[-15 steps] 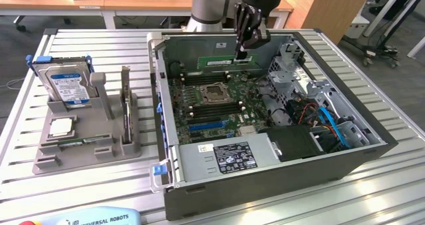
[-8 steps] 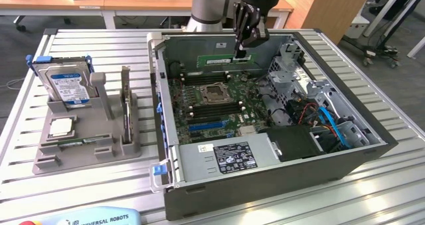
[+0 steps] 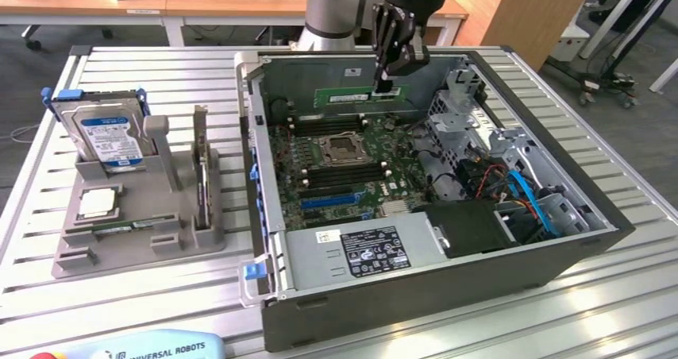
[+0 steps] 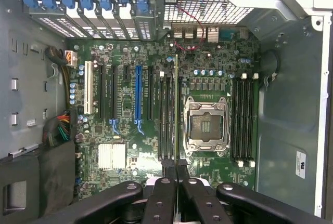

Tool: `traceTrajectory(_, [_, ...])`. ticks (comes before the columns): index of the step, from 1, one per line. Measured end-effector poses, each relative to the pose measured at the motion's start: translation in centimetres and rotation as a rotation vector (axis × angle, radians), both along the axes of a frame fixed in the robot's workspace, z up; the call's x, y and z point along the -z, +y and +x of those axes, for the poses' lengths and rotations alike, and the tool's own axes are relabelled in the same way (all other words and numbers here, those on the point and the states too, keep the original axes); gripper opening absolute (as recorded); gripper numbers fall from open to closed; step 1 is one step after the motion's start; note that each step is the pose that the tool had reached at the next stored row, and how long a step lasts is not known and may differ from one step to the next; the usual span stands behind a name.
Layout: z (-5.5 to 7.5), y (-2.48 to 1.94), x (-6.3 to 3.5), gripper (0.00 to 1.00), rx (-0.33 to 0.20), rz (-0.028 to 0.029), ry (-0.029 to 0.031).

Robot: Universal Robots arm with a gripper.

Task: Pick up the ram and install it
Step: 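Insert the ram into the slot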

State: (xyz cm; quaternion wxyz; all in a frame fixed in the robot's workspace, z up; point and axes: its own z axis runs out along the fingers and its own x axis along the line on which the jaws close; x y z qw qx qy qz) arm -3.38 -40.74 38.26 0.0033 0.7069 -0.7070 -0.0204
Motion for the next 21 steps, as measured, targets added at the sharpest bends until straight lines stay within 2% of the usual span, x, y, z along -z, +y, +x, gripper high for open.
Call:
traceTrajectory(13, [0.0, 0.00, 1.65, 0.11, 0.000, 0.0000, 0.0000])
traceTrajectory(21, [0.0, 0.00, 1.76, 0.11, 0.000, -0.0001, 0.0000])
